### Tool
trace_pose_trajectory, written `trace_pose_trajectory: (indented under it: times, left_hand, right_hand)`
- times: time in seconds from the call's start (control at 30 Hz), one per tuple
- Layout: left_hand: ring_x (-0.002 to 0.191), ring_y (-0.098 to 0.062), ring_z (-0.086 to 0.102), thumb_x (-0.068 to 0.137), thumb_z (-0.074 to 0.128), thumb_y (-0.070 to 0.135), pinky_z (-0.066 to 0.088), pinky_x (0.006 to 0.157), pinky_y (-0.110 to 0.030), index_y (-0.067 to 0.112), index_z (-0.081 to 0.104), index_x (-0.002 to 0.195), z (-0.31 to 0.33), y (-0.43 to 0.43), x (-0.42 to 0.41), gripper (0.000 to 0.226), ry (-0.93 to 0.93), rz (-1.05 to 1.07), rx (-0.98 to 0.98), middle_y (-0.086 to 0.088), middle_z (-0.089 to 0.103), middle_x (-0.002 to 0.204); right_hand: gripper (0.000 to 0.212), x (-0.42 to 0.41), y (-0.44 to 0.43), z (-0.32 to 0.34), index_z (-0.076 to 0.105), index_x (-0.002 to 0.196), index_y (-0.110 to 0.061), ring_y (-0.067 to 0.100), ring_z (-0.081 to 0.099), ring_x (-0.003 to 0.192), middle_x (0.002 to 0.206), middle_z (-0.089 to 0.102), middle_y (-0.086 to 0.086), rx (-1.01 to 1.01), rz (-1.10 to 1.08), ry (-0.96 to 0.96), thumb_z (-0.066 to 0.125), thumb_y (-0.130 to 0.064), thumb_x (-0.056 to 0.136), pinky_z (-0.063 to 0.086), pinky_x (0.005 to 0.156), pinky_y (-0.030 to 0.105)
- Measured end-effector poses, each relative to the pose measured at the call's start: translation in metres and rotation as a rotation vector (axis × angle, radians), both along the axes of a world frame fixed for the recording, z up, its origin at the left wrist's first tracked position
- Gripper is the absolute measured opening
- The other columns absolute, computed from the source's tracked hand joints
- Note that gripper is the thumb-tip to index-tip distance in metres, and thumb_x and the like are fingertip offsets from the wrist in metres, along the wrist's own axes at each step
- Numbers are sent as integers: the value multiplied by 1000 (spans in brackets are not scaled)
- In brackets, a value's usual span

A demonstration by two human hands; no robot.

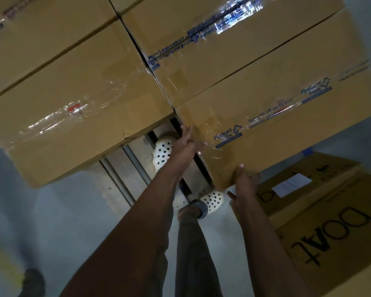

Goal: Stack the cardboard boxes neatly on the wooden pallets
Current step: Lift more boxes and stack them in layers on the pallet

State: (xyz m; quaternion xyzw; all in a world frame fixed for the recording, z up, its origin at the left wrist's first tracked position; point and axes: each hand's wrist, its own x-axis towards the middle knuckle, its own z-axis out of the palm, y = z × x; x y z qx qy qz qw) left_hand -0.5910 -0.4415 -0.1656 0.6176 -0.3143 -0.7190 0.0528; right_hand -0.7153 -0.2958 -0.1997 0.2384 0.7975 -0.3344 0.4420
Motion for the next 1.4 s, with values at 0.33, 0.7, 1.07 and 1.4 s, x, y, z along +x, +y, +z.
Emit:
trace_pose_trajectory:
  times: [0.33, 0.7, 1.07, 1.4]
  left_hand:
    - [146, -42, 30, 106, 36, 38, 38, 108, -60, 32, -2, 162, -2, 11, 1, 68, -539, -884, -340, -1, 2, 170]
    - [153, -35, 14, 104, 39, 43, 22, 115, -61, 25, 11, 162, 9, 6, -7, 67, -766, -1016, -437, 0, 2, 170]
    - [149, -35, 21, 93, 53, 24, 24, 117, -53, 3, 23, 155, -1, -52, -20, 73, -715, -1088, -743, -16, 24, 162]
    - [120, -39, 44, 85, 56, 18, 38, 97, -48, -6, 41, 139, 0, -66, -24, 60, -730, -1183, -782, -23, 46, 132]
  right_hand:
    - [73, 3, 4, -1, 23, 157, -23, 35, 43, 139, 155, 42, 8, 40, 174, 99, 62, -41, 99, 37, 115, 51]
    - [99, 19, -5, 14, 4, 162, -25, 37, 34, 146, 164, 25, 9, 166, 300, 44, 67, -53, 91, 35, 115, 53]
    - [102, 20, -41, 29, 2, 162, -32, 39, 24, 148, 168, 8, 10, 228, 338, 191, 74, -34, 90, 33, 112, 50]
    - [106, 20, -19, 30, 0, 156, -52, 36, 44, 138, 165, 19, 7, 118, 411, 98, 73, -61, 79, 42, 111, 51]
